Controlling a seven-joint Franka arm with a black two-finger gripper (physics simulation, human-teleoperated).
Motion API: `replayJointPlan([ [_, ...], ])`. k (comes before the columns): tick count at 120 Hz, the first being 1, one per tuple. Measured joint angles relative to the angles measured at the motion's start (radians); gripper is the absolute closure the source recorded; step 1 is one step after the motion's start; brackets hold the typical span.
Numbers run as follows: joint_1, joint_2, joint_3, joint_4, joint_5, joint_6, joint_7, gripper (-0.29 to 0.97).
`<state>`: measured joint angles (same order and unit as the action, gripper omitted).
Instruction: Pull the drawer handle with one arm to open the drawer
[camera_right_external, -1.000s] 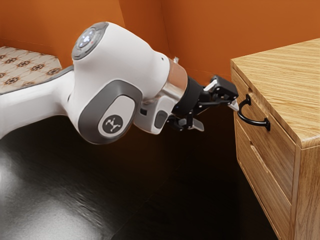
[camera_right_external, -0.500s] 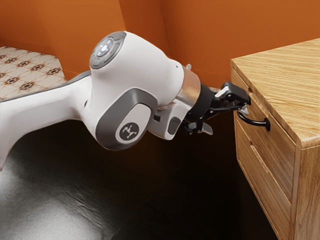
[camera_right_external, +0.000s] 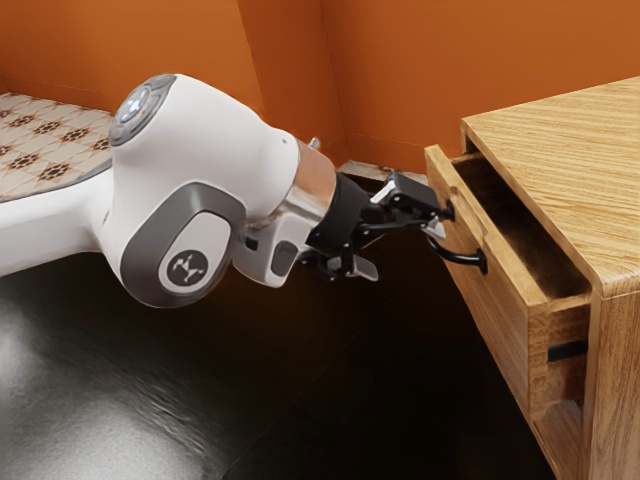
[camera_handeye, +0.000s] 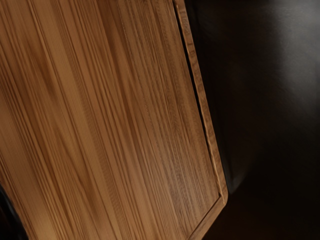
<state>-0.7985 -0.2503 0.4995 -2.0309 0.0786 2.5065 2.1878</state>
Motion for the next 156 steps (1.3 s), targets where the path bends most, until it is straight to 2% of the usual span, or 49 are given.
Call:
replayJointPlan([
  [58, 0.018, -0.216, 0.0, -0.169, 0.079, -0.037, 0.0, 0.02],
  [102, 0.042, -0.309, -0.01, -0.149, 0.184, -0.3, -0.017, 0.0],
  [129, 0.042, -0.396, -0.01, -0.162, 0.201, -0.397, -0.032, 0.01],
  [156, 0.048, -0.413, -0.012, -0.152, 0.212, -0.442, -0.047, 0.0],
])
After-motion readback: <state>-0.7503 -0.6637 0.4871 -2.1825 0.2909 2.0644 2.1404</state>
